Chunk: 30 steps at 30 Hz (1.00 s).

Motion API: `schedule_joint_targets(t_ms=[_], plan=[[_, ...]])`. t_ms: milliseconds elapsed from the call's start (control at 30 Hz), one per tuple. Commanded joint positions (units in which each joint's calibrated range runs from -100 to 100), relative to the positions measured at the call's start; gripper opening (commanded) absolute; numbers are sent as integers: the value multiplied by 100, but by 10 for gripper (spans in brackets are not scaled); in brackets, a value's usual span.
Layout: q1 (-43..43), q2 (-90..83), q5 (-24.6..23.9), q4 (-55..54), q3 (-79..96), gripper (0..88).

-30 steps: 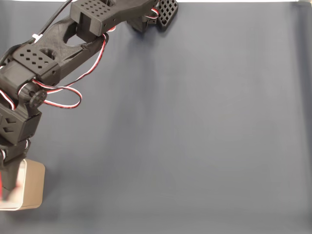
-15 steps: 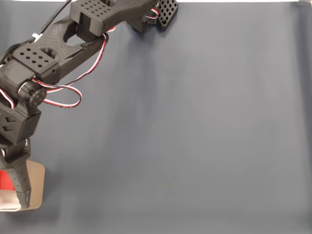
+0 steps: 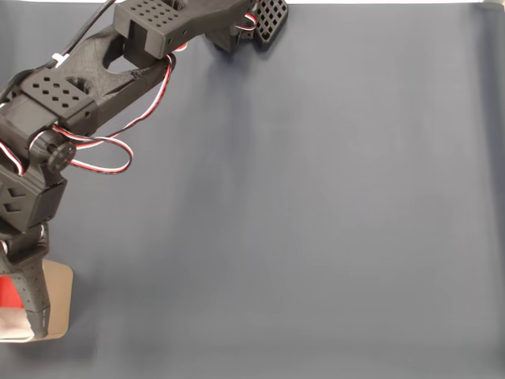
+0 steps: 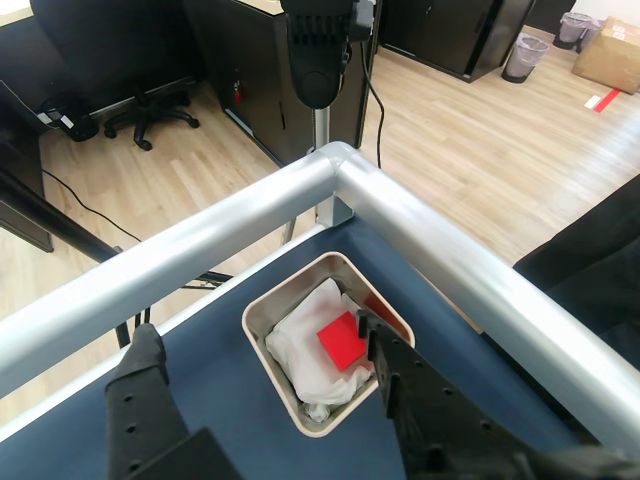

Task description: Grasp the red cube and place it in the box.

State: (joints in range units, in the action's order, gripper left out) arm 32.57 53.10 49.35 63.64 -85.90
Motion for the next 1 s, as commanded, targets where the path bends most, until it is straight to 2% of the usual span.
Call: schedule_joint_targets(t_ms=[0,267,433,633,967], plan=[[-32,-189,-68,-77,-343,395],[-103,-414,-151,-200,-151,139],[-224,-822,-171,-200,323,48],[-494,-1714,-205,-217,1527,0],[-1339,-3681,-322,-438,4155,0]])
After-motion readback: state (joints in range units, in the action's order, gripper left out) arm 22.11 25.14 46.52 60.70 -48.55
